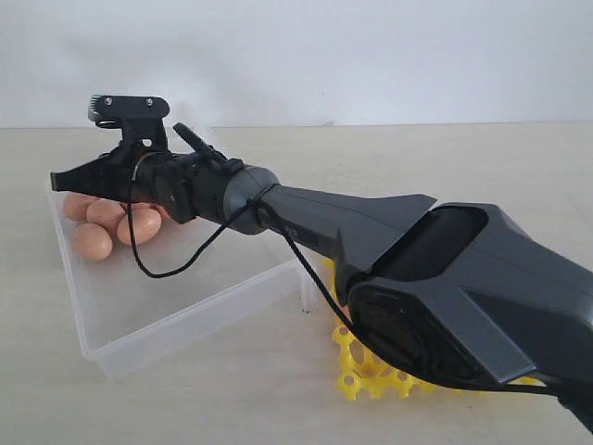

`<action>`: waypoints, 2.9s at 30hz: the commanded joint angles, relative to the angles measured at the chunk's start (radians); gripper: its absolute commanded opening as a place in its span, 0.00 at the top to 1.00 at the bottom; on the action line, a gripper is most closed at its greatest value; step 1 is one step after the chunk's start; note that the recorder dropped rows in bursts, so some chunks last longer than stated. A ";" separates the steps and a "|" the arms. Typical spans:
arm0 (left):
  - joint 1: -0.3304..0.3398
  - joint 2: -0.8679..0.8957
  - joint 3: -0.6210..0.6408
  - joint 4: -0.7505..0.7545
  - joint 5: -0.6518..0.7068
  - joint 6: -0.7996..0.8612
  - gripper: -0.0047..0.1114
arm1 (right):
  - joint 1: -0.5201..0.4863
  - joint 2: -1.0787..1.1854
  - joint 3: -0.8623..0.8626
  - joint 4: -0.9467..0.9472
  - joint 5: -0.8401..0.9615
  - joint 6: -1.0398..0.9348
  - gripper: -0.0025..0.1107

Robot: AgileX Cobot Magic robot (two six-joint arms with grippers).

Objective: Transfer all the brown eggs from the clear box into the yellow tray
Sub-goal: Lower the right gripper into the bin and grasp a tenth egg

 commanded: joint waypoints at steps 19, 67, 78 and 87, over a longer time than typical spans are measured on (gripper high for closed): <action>0.002 -0.003 0.003 0.001 0.000 -0.002 0.92 | 0.015 -0.002 -0.014 0.014 0.388 -0.492 0.54; 0.002 -0.003 0.003 0.001 0.000 -0.002 0.92 | 0.015 0.013 -0.014 0.205 0.296 -0.904 0.54; 0.002 -0.003 0.003 0.001 0.000 -0.002 0.92 | 0.015 0.004 -0.014 0.222 0.536 -0.858 0.54; 0.002 -0.003 0.003 0.001 0.000 -0.002 0.92 | 0.015 0.004 -0.014 0.222 0.505 -0.850 0.98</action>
